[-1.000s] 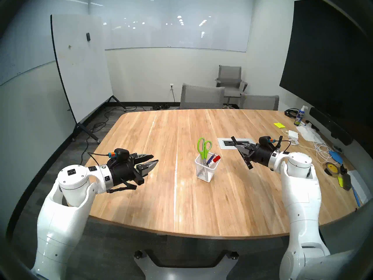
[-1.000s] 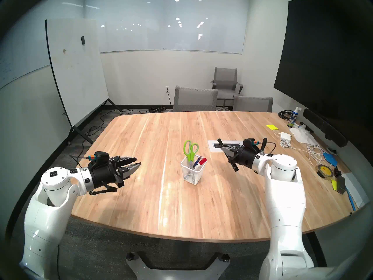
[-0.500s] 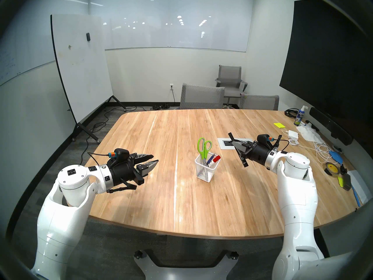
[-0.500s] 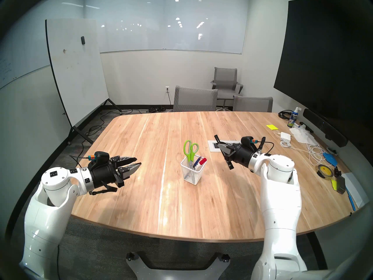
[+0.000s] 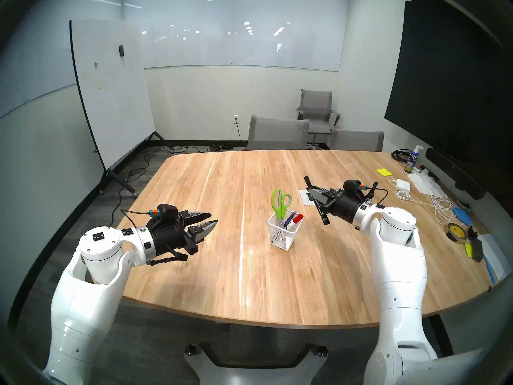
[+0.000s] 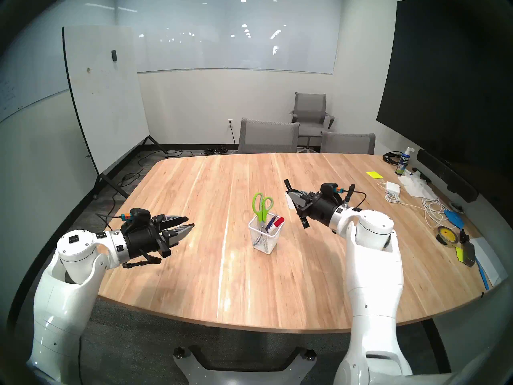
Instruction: Place the pen, the marker, and the scissors into the pen holder
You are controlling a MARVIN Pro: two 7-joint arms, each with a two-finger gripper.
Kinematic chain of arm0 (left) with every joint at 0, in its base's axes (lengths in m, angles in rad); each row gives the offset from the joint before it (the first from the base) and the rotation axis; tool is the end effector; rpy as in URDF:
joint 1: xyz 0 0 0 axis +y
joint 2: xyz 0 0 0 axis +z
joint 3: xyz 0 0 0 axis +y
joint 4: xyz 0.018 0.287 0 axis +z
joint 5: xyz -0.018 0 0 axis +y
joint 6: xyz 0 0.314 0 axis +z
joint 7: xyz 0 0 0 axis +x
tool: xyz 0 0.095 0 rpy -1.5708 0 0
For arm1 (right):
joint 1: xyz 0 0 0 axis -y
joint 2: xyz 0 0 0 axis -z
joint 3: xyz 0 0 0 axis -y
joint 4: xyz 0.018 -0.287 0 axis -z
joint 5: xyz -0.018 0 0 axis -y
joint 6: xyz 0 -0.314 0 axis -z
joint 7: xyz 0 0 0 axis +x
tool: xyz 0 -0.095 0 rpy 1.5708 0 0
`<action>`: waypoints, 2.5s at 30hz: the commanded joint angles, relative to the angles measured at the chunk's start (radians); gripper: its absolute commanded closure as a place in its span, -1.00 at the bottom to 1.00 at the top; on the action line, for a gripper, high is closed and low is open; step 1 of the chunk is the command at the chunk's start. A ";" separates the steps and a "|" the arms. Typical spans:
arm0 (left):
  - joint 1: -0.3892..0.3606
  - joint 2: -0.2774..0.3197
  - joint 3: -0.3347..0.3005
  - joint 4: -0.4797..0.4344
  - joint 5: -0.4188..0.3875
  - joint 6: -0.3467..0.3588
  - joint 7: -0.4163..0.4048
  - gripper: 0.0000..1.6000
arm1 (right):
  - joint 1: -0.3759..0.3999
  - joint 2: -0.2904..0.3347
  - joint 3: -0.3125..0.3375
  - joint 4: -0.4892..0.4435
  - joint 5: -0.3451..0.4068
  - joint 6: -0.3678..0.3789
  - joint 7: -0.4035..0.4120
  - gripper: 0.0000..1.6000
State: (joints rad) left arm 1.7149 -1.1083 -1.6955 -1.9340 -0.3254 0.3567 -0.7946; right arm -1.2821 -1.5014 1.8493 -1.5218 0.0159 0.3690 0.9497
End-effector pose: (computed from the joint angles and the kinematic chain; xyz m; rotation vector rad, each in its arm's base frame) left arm 0.3549 0.0543 -0.2166 1.9371 -0.8508 1.6096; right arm 0.4683 -0.0539 -0.2142 -1.8793 -0.5357 -1.7227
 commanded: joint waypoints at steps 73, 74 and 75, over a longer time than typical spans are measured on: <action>-0.003 0.002 -0.003 -0.018 0.001 -0.001 -0.002 -0.16 | -0.190 -0.136 -0.112 -0.044 0.280 -0.416 -0.177 1.00; -0.003 0.002 -0.003 -0.018 0.001 -0.001 -0.002 -0.16 | -0.192 -0.136 -0.115 -0.042 0.284 -0.433 -0.180 1.00; -0.003 0.002 -0.003 -0.018 0.001 -0.001 -0.002 -0.16 | -0.194 -0.135 -0.118 -0.042 0.289 -0.432 -0.183 1.00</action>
State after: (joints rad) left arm 1.7149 -1.1089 -1.6960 -1.9341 -0.3245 0.3572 -0.7951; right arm -1.4666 -1.6421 1.7616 -1.5441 0.2572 0.0093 0.7868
